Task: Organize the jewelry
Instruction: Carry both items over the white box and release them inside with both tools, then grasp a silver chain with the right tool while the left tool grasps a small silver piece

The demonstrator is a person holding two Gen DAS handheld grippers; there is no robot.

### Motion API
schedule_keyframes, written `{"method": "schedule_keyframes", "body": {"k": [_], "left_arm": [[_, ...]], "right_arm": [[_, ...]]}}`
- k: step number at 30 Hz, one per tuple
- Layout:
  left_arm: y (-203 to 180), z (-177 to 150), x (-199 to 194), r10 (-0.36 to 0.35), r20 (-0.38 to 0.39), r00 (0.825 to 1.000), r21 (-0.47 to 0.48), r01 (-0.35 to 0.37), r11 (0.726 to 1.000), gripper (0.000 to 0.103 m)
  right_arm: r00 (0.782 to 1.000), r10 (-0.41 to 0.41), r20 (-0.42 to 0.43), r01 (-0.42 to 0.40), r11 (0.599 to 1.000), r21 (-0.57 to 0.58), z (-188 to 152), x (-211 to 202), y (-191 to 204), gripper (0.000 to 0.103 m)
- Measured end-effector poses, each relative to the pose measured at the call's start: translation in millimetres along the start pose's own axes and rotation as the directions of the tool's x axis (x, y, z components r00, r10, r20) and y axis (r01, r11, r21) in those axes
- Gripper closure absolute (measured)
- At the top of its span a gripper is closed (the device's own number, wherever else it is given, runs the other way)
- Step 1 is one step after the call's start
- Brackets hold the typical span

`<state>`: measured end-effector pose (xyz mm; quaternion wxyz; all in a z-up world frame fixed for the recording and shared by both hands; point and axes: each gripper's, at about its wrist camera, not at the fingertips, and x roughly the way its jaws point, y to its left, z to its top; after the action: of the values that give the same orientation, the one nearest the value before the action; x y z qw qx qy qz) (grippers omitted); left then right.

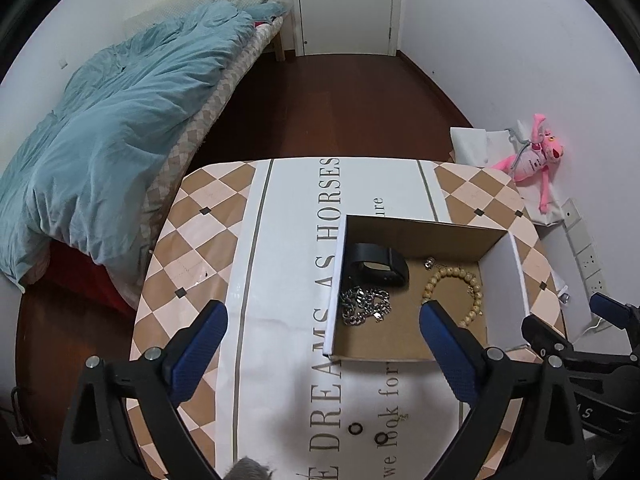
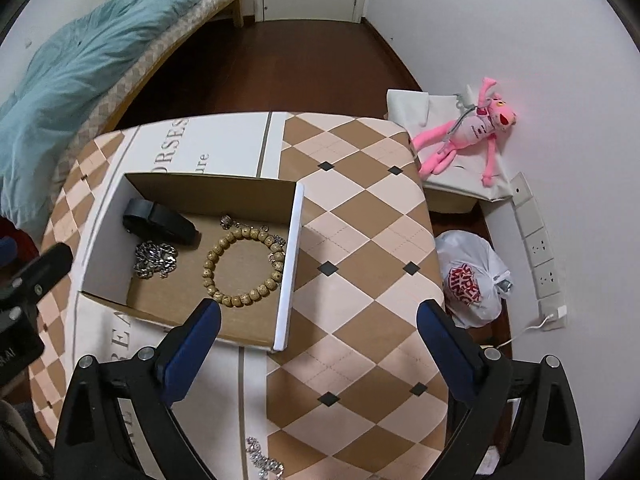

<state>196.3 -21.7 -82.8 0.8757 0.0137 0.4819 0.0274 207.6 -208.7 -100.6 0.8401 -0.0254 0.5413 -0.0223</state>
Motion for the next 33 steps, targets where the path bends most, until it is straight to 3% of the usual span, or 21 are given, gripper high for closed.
{"method": "schedule_keyframes", "body": {"k": [9, 22, 28, 33], "left_arm": [[-2, -10, -42, -0.008, 0.065, 0.998, -0.004, 0.008, 1.000, 0.005], [-1, -25, -102, -0.022, 0.134, 0.991, -0.008, 0.023, 1.000, 0.005], [2, -42, -105, 0.037, 0.111, 0.993, -0.030, -0.033, 0.999, 0.005], [1, -77, -80, 0.103, 0.067, 0.992, -0.009, -0.103, 0.995, 0.005]], "right_arm": [[0.992, -0.038, 0.124, 0.035, 0.999, 0.027, -18, -53, -7, 0.003], [0.962, -0.023, 0.273, 0.008, 0.998, 0.057, -46, -140, -10, 0.003], [0.967, -0.002, 0.255, -0.017, 0.997, 0.071, -63, -147, -15, 0.003], [0.991, 0.025, 0.129, -0.036, 0.995, 0.089, -95, -101, -20, 0.004]]}}
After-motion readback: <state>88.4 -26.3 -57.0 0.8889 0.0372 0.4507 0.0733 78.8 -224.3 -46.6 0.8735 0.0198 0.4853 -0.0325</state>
